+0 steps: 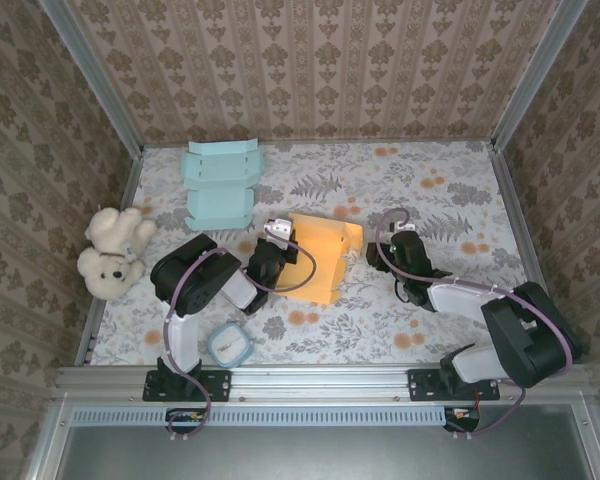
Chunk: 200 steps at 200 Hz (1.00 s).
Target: Fold the paper box
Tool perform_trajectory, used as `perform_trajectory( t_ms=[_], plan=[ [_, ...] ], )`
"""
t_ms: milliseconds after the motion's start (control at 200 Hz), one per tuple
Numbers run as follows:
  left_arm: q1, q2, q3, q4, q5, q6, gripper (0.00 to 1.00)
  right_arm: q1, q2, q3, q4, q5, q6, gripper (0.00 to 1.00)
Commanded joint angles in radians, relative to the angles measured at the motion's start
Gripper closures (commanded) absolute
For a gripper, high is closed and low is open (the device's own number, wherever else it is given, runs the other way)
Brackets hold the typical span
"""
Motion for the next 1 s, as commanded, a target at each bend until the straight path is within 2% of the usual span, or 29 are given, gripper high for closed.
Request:
perform_trajectory(
  t_ms=[0,235,660,995],
  plan=[
    [0.007,-0.019,-0.010,-0.020,0.031,0.004,1.00,0.002,0.057,0.016,0.115,-0.121,-0.032,0.44],
    [0.005,-0.013,-0.004,-0.018,0.064,0.016,1.00,0.031,0.088,0.021,0.189,-0.197,-0.100,0.44],
    [0.005,-0.003,0.012,-0.017,0.099,0.023,1.00,0.062,0.140,0.051,0.217,-0.211,-0.159,0.45],
    [-0.011,0.007,0.024,-0.020,0.108,0.016,1.00,0.111,0.183,0.093,0.257,-0.209,-0.154,0.50]
  ],
)
